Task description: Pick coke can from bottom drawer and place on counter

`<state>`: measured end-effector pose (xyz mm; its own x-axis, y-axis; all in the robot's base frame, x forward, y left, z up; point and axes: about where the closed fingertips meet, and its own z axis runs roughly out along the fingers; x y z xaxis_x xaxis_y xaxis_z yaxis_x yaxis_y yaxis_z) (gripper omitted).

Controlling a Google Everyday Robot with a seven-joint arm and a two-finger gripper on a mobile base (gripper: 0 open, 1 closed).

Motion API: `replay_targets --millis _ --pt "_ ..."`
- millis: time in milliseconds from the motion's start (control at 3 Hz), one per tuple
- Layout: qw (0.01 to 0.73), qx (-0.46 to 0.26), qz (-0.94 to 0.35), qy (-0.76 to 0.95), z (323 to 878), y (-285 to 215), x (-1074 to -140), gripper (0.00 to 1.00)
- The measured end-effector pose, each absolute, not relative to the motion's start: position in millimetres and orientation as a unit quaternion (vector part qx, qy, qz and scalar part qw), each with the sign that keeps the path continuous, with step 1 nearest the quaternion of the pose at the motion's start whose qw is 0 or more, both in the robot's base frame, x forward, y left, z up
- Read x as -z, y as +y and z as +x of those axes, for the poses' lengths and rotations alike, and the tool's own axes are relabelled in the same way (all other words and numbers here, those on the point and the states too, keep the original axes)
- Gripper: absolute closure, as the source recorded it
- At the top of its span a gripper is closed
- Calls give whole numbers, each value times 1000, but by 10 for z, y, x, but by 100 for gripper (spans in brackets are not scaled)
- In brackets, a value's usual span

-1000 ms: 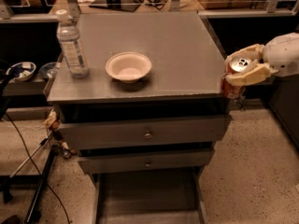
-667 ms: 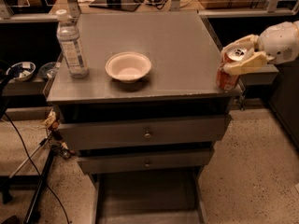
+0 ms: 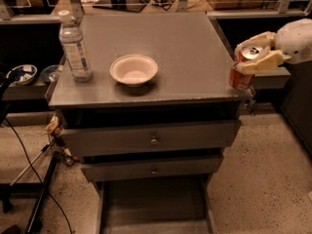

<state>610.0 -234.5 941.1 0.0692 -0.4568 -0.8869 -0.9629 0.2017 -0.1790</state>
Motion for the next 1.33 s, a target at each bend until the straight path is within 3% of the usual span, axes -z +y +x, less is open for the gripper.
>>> replay_targets --millis 1333 --pt "439 -353 -585 584 6550 -1796 -9273 100"
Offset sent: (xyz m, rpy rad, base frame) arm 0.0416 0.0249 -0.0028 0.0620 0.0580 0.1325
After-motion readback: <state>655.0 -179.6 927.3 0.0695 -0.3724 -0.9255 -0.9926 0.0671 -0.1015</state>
